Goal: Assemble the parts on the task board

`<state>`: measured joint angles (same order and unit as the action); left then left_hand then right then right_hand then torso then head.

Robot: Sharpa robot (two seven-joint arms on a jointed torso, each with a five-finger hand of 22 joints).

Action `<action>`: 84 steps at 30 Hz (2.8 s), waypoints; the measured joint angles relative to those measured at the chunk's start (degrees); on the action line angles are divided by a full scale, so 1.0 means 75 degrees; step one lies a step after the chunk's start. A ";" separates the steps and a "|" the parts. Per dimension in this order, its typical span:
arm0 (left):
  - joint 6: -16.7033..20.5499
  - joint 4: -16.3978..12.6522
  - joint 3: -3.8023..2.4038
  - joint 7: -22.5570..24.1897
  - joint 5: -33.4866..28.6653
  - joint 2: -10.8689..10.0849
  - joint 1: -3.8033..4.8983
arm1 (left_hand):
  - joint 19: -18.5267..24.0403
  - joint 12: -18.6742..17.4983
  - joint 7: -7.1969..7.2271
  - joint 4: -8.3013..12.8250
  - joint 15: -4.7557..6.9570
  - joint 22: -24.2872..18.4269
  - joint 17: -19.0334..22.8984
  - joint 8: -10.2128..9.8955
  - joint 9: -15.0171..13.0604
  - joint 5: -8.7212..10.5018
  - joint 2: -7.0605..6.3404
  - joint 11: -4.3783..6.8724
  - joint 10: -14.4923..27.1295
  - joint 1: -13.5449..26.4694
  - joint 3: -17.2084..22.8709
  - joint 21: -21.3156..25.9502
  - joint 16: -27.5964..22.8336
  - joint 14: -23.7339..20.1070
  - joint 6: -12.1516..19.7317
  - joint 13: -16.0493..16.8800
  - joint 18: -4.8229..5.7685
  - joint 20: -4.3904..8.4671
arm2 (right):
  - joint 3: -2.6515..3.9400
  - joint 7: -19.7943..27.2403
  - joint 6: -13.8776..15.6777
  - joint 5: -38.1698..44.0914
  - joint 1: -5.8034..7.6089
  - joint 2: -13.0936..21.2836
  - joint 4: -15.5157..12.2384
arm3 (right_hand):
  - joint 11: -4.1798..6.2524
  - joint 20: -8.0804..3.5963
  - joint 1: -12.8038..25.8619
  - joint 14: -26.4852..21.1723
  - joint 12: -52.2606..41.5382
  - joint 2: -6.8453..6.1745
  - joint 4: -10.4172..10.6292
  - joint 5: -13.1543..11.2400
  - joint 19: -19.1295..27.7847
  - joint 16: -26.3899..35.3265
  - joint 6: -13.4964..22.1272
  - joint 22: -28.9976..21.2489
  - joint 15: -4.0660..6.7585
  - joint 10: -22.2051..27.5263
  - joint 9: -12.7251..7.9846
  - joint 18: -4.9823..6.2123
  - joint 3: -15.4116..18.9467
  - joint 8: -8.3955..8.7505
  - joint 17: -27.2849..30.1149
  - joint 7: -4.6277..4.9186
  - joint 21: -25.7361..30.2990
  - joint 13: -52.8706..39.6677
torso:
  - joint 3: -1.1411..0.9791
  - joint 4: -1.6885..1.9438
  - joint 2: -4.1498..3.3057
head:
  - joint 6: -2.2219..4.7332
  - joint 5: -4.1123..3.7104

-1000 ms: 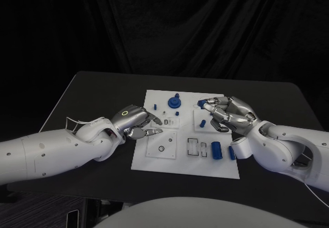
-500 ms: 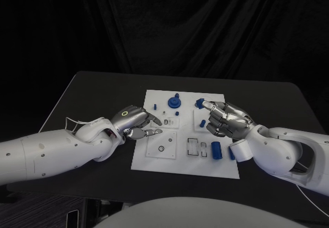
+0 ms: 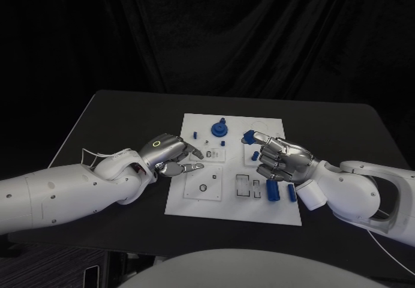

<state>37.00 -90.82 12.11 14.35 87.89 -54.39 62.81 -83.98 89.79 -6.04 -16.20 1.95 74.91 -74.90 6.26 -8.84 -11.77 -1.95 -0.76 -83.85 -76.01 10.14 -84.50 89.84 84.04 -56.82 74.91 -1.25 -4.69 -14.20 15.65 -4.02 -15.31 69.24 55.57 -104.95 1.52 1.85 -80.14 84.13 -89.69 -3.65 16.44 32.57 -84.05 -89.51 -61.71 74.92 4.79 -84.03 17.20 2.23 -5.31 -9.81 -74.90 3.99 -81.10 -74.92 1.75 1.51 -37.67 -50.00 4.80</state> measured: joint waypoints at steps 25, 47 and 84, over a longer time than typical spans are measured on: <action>0.0008 -0.0063 0.0001 0.0024 -0.0002 -0.0017 -0.0002 | 0.0000 0.0000 0.0000 0.0000 0.0000 0.0000 0.0000 0.0000 0.0008 0.0000 0.0000 -0.0024 -0.0024 0.0000 0.0000 0.0000 0.0000 0.0000 0.0000 0.0000 0.0000 0.0000 | 0.0000 -0.1571 -0.2597 -0.0538 0.0000 -0.0049 0.0137 | 0.0000 0.0000 0.0205 0.0000 0.0000 0.0197 -0.0042 0.0036 0.0000 -0.0024 0.0013 -0.0001 0.0000 0.0000 0.0002 0.0001 0.0267 -0.0035 0.0000 -0.0013 0.0009 0.0001 | 0.0005 0.0010 -0.0005 | 0.0000 0.0033; 0.0255 -0.0085 0.0000 0.0128 -0.0004 -0.0082 -0.0002 | 0.0000 0.0000 0.0040 0.0048 0.0000 -0.0001 0.0000 0.0000 0.0037 0.0135 -0.0083 -0.0024 -0.0024 -0.0356 -0.0048 0.0031 0.0000 0.0000 -0.0040 0.0000 0.0001 0.0000 | 0.0000 -0.2683 -0.3219 0.0174 0.0000 -0.0180 0.0688 | 0.0000 0.0000 0.0074 0.0000 0.0000 0.0199 -0.0216 0.0020 0.0000 -0.0023 0.0015 -0.0002 0.0000 0.0000 0.0025 0.0001 0.0389 -0.0074 0.0000 -0.0015 0.0010 0.0001 | 0.0009 0.0004 0.0005 | 0.0000 0.0034; -0.0713 -0.0202 -0.0005 0.2239 -0.0545 0.0232 0.1401 | 0.0001 0.0000 0.0227 -0.0072 0.0055 0.0003 0.0000 -0.0096 0.0175 -0.0055 -0.0334 0.0111 -0.0028 -0.0191 -0.1423 -0.0049 0.0000 0.0001 -0.0100 0.0000 0.0000 0.0056 | 0.0000 -0.2598 -0.0861 0.2735 0.0000 -0.0451 0.1213 | 0.0000 0.0000 -0.0155 0.0000 0.0029 0.0244 -0.0365 0.0082 0.0000 -0.0023 0.0056 0.0001 0.0000 0.0000 0.0024 0.0001 0.0450 -0.0075 0.0000 -0.0051 0.0149 0.0002 | 0.0009 0.0009 0.0041 | 0.0000 -0.0111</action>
<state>31.65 -92.33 12.08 31.14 83.80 -52.64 73.32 -83.97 89.79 -4.34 -16.74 2.36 74.93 -74.90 5.54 -7.53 -12.18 -4.45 0.07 -84.06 -77.44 -0.53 -84.87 89.85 84.05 -57.57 74.91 -1.24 -4.28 -14.20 -3.83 -10.48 5.20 69.25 52.19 -95.86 1.52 1.85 -81.30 84.13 -89.47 -1.82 13.71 33.19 -84.05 -89.68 -61.29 74.93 4.79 -84.03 17.38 2.24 -1.93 -10.38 -74.90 3.61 -79.98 -74.91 1.81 1.58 -37.36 -50.00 3.97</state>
